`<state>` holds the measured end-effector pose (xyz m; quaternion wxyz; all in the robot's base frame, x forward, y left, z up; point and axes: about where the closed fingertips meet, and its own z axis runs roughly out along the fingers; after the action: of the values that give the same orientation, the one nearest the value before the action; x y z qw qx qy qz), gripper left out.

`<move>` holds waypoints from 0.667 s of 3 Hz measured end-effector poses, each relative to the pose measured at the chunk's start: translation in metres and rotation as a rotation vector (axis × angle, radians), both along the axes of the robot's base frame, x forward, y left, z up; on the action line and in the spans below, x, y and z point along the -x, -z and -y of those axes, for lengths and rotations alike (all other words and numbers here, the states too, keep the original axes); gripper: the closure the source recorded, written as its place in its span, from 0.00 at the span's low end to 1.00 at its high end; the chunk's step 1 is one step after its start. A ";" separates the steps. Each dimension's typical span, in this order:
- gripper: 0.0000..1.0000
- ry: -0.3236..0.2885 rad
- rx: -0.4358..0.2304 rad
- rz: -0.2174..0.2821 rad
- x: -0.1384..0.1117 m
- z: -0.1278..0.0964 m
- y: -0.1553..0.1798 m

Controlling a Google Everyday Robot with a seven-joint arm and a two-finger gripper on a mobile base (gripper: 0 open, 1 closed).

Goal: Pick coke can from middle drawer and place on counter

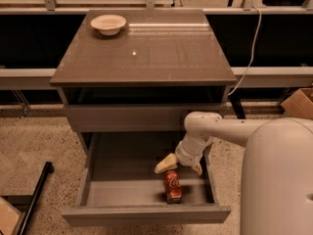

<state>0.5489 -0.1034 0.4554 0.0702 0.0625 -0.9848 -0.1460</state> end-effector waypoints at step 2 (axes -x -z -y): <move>0.00 0.112 -0.025 -0.086 0.004 -0.010 0.079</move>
Offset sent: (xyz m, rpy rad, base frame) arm -0.0028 0.0148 -0.1095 0.0383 0.1269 -0.1589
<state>0.5451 -0.0935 0.3760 0.1031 0.0017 -0.9810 -0.1644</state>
